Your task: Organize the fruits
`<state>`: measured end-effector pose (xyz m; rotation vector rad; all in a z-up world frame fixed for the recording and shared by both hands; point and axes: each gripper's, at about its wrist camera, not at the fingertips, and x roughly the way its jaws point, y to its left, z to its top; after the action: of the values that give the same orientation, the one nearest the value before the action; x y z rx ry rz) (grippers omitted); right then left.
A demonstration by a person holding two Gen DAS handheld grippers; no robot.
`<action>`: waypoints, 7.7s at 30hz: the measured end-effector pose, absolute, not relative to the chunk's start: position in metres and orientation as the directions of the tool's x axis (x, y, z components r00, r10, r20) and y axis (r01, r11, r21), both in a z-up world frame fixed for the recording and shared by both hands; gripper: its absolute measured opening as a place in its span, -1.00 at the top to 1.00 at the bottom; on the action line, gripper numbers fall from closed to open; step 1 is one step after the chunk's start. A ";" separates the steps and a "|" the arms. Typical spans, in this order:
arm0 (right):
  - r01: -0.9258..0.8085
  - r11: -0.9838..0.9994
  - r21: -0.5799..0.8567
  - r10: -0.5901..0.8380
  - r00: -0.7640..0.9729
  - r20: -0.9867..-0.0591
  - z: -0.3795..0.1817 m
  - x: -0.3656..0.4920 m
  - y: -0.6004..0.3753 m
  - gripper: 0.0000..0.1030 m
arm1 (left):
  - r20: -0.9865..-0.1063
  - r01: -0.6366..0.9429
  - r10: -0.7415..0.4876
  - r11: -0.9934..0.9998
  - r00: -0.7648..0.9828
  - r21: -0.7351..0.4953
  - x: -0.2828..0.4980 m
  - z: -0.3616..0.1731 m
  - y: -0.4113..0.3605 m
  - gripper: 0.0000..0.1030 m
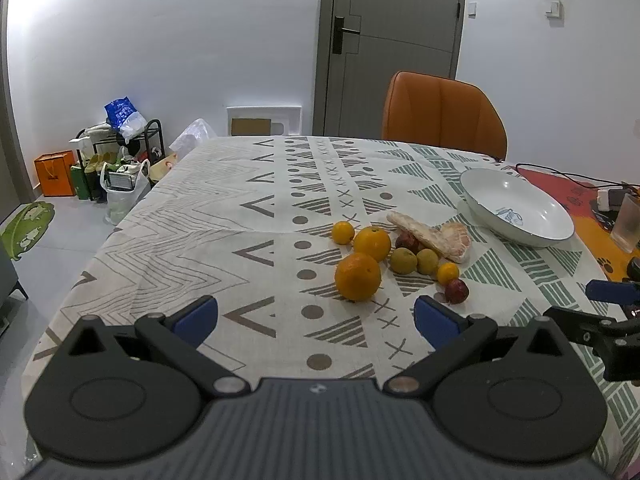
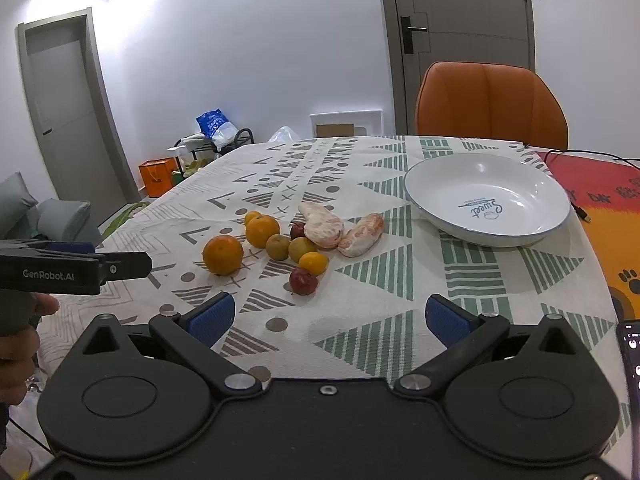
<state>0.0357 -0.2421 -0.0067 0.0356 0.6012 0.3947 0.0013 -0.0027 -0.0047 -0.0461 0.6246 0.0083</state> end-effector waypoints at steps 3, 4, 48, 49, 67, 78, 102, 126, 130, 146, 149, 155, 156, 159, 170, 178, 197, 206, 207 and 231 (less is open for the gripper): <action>-0.352 0.925 0.144 0.371 0.753 -0.544 -0.007 0.036 -0.242 -1.00 | -0.583 -0.021 -0.008 0.999 0.812 -0.042 0.001 -0.004 -0.002 -1.00; -0.354 0.924 0.144 0.373 0.752 -0.544 -0.007 0.036 -0.242 -1.00 | -0.582 -0.020 -0.009 0.999 0.813 -0.044 0.001 -0.004 -0.001 -1.00; -0.371 0.916 0.150 0.389 0.738 -0.551 -0.008 0.037 -0.233 -1.00 | -0.575 -0.020 -0.009 0.999 0.818 -0.044 -0.002 0.000 0.001 -1.00; -0.372 0.916 0.149 0.389 0.739 -0.550 -0.008 0.037 -0.233 -1.00 | -0.575 -0.020 -0.009 0.999 0.818 -0.044 -0.002 0.000 0.001 -1.00; -0.363 0.915 0.177 0.396 0.726 -0.562 -0.018 0.045 -0.243 -1.00 | -0.541 -0.011 -0.012 0.999 0.841 -0.039 0.001 -0.011 -0.001 -1.00; -0.373 0.906 0.199 0.418 0.721 -0.553 -0.030 0.056 -0.247 -0.94 | -0.537 0.013 -0.038 0.999 0.843 -0.051 0.013 -0.025 -0.007 -0.97; -0.441 0.867 0.231 0.487 0.653 -0.580 -0.048 0.096 -0.225 -0.01 | -0.580 0.064 -0.096 0.995 0.809 -0.076 0.061 -0.049 -0.015 -0.34; -0.446 0.868 0.221 0.488 0.676 -0.553 -0.053 0.111 -0.219 0.57 | -0.623 0.087 -0.089 0.996 0.777 -0.035 0.091 -0.062 -0.034 0.24; -0.433 0.873 0.224 0.481 0.691 -0.540 -0.050 0.110 -0.228 0.57 | -0.619 0.092 -0.098 0.995 0.779 -0.042 0.090 -0.060 -0.037 0.25; -0.387 0.892 0.234 0.452 0.749 -0.484 -0.037 0.110 -0.258 0.57 | -0.563 0.156 -0.136 0.988 0.815 -0.012 0.091 -0.036 -0.069 0.25; -0.373 0.898 0.234 0.440 0.762 -0.475 -0.035 0.111 -0.266 0.57 | -0.555 0.176 -0.156 0.984 0.817 -0.017 0.093 -0.033 -0.077 0.25; -0.345 0.910 0.231 0.415 0.787 -0.457 -0.031 0.114 -0.284 0.57 | -0.533 0.218 -0.195 0.976 0.823 -0.021 0.100 -0.028 -0.096 0.25; -0.338 0.913 0.230 0.408 0.791 -0.456 -0.030 0.114 -0.287 0.57 | -0.530 0.222 -0.200 0.975 0.824 -0.022 0.102 -0.027 -0.099 0.25; -0.315 0.922 0.224 0.384 0.803 -0.455 -0.029 0.116 -0.296 0.57 | -0.522 0.229 -0.211 0.973 0.826 -0.031 0.108 -0.026 -0.106 0.25; -0.234 0.950 0.208 0.304 0.843 -0.443 -0.025 0.134 -0.324 0.57 | -0.507 0.277 -0.257 0.960 0.822 -0.039 0.134 -0.024 -0.132 0.25; -0.167 0.965 0.201 0.244 0.849 -0.468 -0.036 0.153 -0.337 0.57 | -0.528 0.301 -0.276 0.953 0.803 -0.041 0.157 -0.030 -0.149 0.25; -0.092 0.977 0.195 0.175 0.864 -0.471 -0.042 0.169 -0.352 0.46 | -0.535 0.307 -0.271 0.951 0.800 -0.023 0.191 -0.037 -0.183 0.25; -0.065 0.973 0.223 0.163 0.876 -0.454 -0.037 0.149 -0.366 0.45 | -0.541 0.332 -0.288 0.943 0.790 -0.018 0.197 -0.039 -0.198 0.25; -0.064 0.972 0.227 0.164 0.876 -0.453 -0.037 0.148 -0.367 0.45 | -0.538 0.332 -0.288 0.943 0.792 -0.015 0.196 -0.039 -0.199 0.25; -0.107 0.961 0.256 0.210 0.884 -0.419 -0.026 0.144 -0.344 -0.19 | -0.507 0.190 -0.170 0.982 0.845 -0.014 0.159 -0.007 -0.143 -0.56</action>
<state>0.1443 -0.3439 -0.0256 0.2295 0.4592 0.1664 0.1593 -0.1430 -0.0074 0.0375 0.5317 -0.1898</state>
